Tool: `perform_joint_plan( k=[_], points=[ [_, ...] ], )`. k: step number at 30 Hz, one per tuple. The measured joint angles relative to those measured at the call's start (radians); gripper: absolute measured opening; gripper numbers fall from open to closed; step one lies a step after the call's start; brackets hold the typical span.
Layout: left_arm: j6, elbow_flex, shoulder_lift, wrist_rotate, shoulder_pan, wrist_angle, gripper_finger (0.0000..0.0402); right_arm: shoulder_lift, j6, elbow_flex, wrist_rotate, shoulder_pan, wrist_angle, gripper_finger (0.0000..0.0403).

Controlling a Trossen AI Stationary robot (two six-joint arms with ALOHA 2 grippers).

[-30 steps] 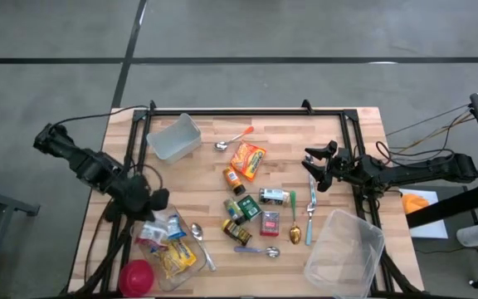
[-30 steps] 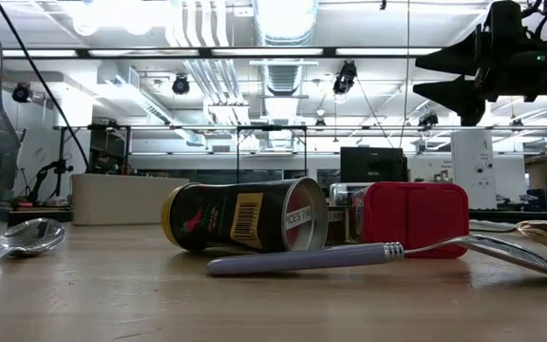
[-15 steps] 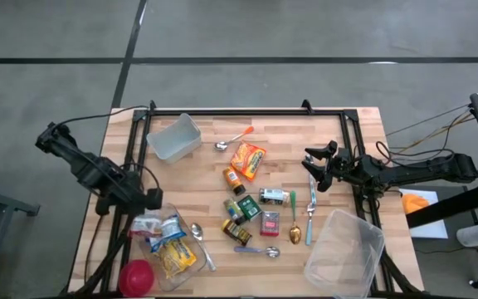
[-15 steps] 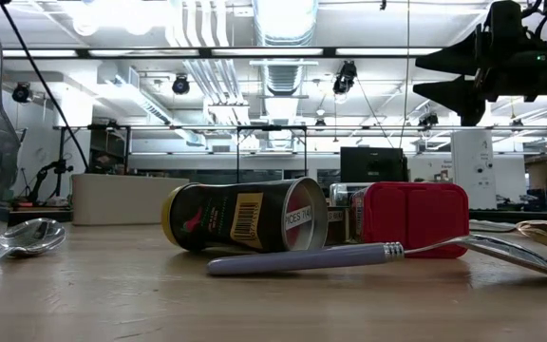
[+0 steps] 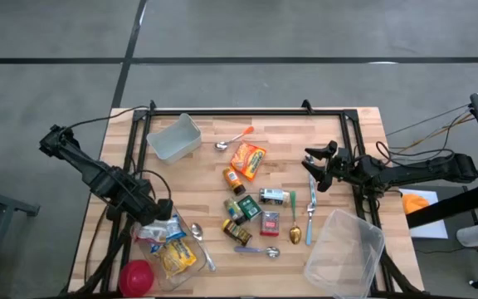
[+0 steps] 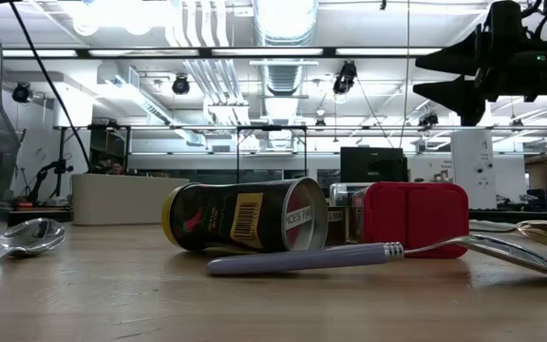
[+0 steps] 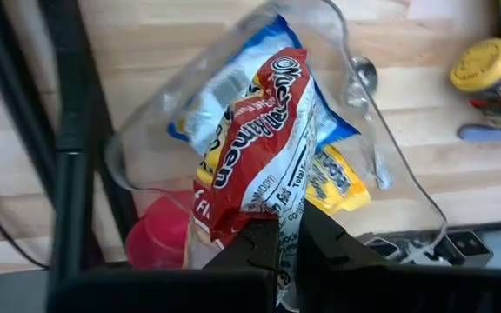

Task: Pick & Place Food Item
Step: Put the red noodle pack into the transparent bin

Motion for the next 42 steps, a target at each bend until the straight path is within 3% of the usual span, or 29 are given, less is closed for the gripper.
perform_joint_plan(
  k=[14,27,42],
  points=[
    [0.011,0.0,0.101,-0.003,0.018,0.099,0.001,0.0,0.0,0.0,0.0,0.0,0.0,0.0276],
    [0.021,-0.001,0.103,-0.003,0.018,0.106,0.0017,0.0,0.0,0.0,0.0,0.0,0.0,0.0276],
    [-0.019,-0.052,0.096,0.024,0.018,0.173,0.0205,0.0,0.0,0.0,0.0,0.0,0.0,0.0276]
  ],
)
